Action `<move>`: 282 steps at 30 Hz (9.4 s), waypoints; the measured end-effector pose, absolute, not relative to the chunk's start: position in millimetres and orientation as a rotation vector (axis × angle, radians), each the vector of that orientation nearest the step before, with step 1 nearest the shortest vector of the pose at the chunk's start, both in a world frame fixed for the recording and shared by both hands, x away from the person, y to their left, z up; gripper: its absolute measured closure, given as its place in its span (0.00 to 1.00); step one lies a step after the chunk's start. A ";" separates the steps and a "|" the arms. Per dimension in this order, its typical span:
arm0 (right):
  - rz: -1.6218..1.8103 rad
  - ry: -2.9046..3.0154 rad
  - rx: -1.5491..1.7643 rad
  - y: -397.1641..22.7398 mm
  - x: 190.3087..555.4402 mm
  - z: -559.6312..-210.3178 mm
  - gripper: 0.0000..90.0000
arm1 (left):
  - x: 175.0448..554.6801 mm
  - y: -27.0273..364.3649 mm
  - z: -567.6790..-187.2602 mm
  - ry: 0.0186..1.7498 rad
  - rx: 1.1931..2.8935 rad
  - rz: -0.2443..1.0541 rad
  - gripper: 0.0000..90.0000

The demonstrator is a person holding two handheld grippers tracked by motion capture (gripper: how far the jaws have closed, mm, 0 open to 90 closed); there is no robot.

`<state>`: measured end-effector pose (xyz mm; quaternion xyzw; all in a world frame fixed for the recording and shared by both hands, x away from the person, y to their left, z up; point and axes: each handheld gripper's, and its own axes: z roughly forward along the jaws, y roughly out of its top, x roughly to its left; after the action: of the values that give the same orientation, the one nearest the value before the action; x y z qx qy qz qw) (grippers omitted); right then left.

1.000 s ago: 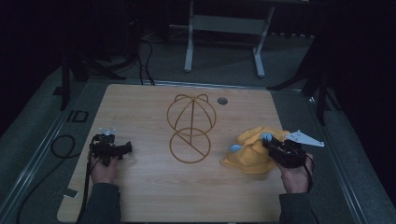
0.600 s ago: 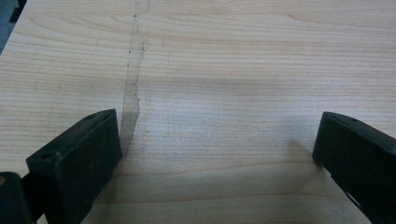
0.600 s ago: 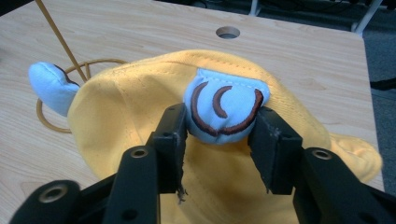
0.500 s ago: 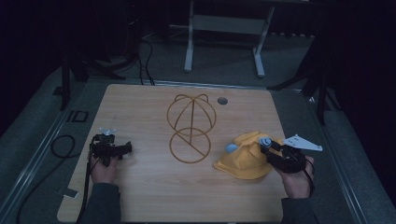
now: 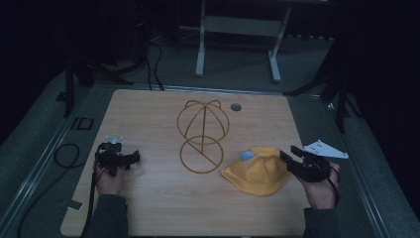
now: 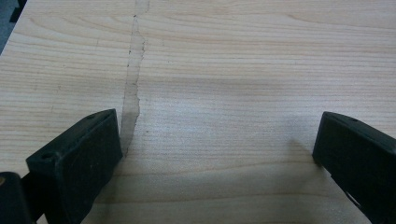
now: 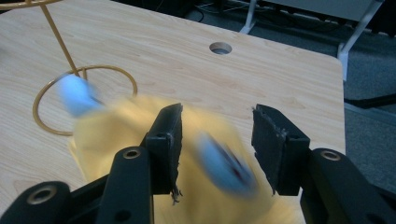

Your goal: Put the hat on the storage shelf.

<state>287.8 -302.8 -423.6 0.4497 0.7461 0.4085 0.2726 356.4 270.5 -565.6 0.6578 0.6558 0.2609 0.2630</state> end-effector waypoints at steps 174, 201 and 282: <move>0.617 2.669 0.906 -277.0 405.8 -371.8 0.93 | 356.3 270.6 -565.5 1.774 1.781 0.704 0.01; 0.807 2.520 0.969 -296.4 403.4 -339.2 0.93 | 356.3 270.6 -565.3 1.775 1.782 0.703 0.01; 1.016 2.505 0.728 -248.0 393.1 -272.3 0.93 | 356.3 270.5 -565.3 1.775 1.782 0.702 0.01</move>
<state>393.1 -248.0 -272.3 0.2561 0.8818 0.3576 0.1701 356.3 270.5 -565.3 0.6586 0.6560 0.2594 0.2618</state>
